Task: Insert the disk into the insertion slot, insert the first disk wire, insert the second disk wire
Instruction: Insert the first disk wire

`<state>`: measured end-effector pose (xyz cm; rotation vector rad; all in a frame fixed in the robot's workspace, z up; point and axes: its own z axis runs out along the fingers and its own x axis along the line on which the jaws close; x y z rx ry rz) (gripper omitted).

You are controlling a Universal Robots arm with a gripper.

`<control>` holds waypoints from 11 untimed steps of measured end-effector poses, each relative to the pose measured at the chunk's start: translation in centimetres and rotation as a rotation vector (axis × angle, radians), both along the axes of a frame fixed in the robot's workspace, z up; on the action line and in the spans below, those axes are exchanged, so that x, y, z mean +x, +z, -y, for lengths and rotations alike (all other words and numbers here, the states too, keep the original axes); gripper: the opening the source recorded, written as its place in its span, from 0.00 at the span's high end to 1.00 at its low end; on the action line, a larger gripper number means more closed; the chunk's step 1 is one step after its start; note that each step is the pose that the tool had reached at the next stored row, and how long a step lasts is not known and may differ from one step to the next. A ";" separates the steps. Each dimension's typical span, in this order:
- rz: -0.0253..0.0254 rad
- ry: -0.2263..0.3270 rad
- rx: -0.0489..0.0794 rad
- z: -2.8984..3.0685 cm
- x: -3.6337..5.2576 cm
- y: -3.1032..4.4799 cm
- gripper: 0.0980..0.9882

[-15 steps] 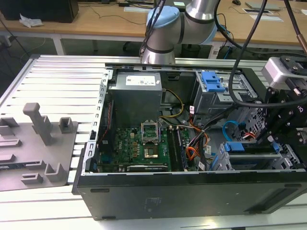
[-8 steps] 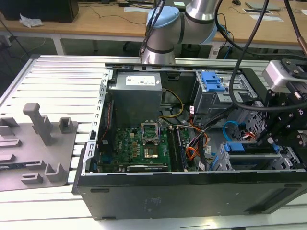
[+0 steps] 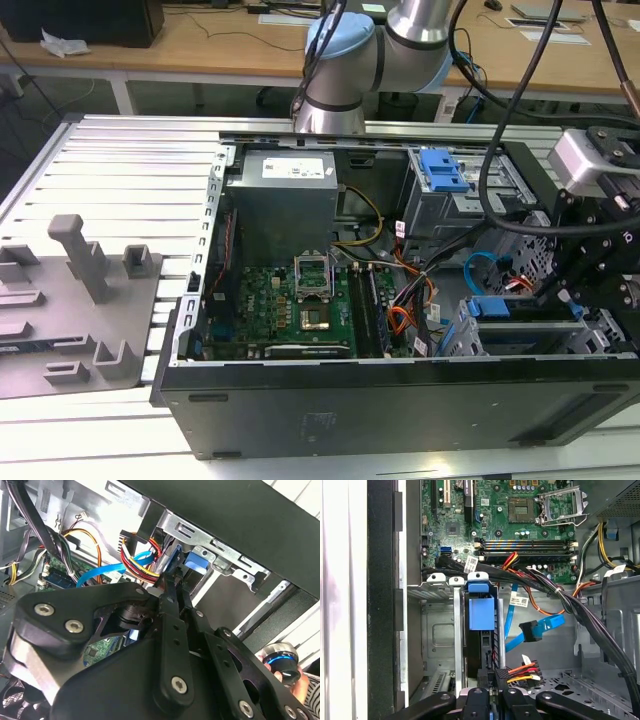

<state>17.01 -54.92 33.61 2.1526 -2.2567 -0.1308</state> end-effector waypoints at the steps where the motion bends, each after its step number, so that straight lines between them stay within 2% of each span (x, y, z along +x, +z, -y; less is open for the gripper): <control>1: 0.0001 0.000 0.000 0.00 0.00 0.00 0.92; 2: 0.0000 0.000 0.000 0.00 0.00 -0.02 0.92; 3: 0.0000 0.000 0.001 0.00 0.00 -0.07 0.85; 4: 0.0001 0.000 0.000 0.00 0.01 -0.02 0.85; 5: 0.0000 0.000 0.000 0.00 0.01 -0.02 0.77; 7: 0.0001 0.000 0.000 0.00 0.01 0.08 0.77; 9: 0.0001 0.000 0.000 0.00 0.01 0.63 0.77; 11: 0.0000 0.000 0.000 0.00 0.01 1.94 0.77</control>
